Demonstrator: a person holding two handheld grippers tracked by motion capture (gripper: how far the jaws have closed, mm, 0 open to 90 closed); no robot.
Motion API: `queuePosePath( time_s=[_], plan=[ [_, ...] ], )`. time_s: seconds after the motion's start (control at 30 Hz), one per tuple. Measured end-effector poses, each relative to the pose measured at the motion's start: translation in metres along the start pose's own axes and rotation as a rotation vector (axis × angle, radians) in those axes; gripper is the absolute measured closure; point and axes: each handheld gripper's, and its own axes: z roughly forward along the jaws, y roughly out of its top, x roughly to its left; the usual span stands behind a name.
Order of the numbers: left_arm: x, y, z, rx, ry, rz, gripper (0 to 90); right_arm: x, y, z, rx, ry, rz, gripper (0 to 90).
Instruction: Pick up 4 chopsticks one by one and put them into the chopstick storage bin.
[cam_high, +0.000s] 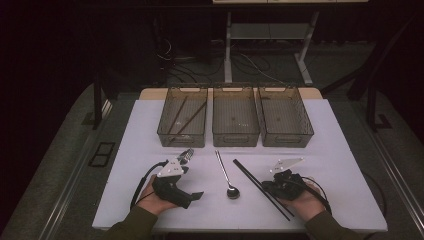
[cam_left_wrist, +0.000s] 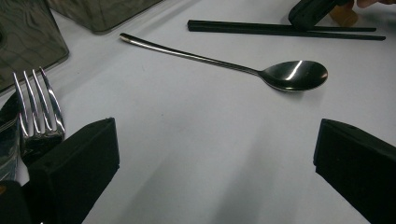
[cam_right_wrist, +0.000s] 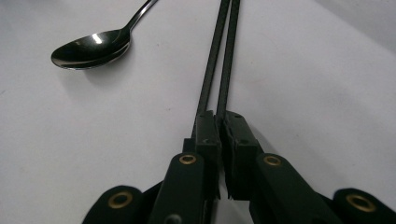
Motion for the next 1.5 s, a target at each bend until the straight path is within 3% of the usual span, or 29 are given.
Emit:
queuePosePath(
  time_s=[0.3,0.47,1.03,1.5],
  plan=[
    [0.000,0.000,0.000,-0.003,-0.001,-0.001,0.0,0.001,0.001,0.000,0.000,-0.008,0.015,86.4],
    [0.000,0.000,0.000,-0.007,-0.003,-0.003,0.0,0.004,0.003,0.000,-0.006,0.011,0.023,86.5],
    [0.000,0.000,0.000,0.007,0.001,0.008,0.0,-0.001,0.009,-0.021,-0.104,0.042,0.016,86.4],
    [-0.004,-0.002,-0.006,-0.042,-0.017,0.003,0.0,-0.010,0.019,-0.036,-0.169,0.051,0.015,86.4]
  ],
)
